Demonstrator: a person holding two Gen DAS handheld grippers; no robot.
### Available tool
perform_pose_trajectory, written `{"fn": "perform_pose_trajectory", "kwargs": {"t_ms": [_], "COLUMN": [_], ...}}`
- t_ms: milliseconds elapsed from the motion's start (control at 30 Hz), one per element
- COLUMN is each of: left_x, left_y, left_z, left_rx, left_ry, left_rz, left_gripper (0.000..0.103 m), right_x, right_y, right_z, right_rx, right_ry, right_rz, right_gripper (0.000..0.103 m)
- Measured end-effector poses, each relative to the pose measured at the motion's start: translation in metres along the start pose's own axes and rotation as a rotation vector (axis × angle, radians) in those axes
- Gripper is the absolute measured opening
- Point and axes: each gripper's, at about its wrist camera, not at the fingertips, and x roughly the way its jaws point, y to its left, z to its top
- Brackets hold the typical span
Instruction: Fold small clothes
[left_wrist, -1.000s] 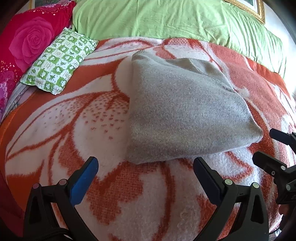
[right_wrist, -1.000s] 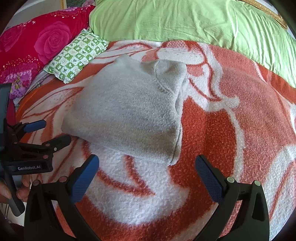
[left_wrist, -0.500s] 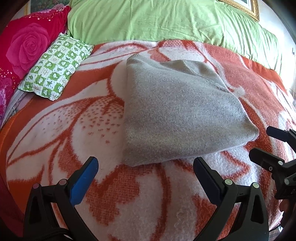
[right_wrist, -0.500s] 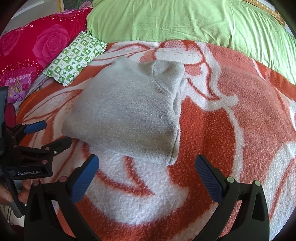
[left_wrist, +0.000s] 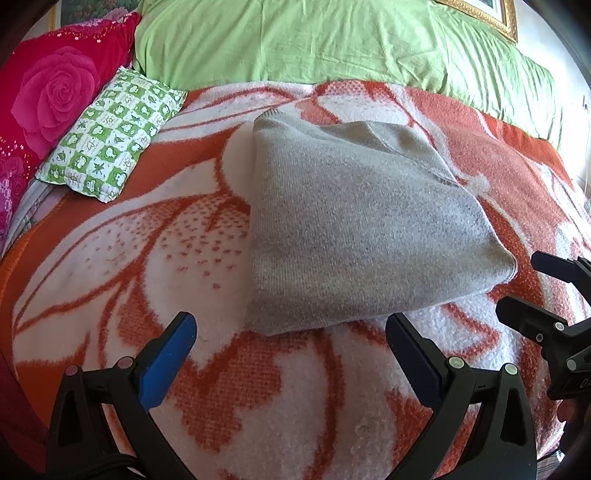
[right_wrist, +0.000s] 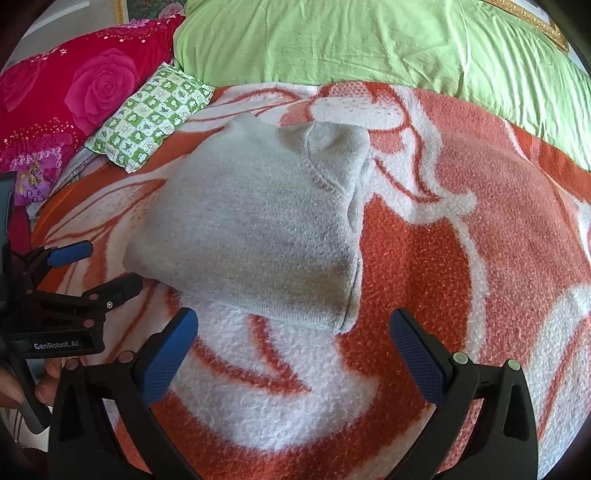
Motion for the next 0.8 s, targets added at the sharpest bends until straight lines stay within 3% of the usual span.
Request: {"fn": "perform_pose_trajectory", "kwargs": {"t_ms": [800], "left_x": [-0.0009], "left_y": [-0.0025], "left_z": [0.0039], "left_rx": [-0.003], "left_ry": [-0.003], "left_rz": [-0.002], "left_gripper": [0.102], "right_x": [-0.0012], "right_y": [0.0001], "right_z": [0.0027], "right_rx": [0.011], "right_ry": [-0.012], "right_rz": [-0.005], "right_gripper": [0.103]}}
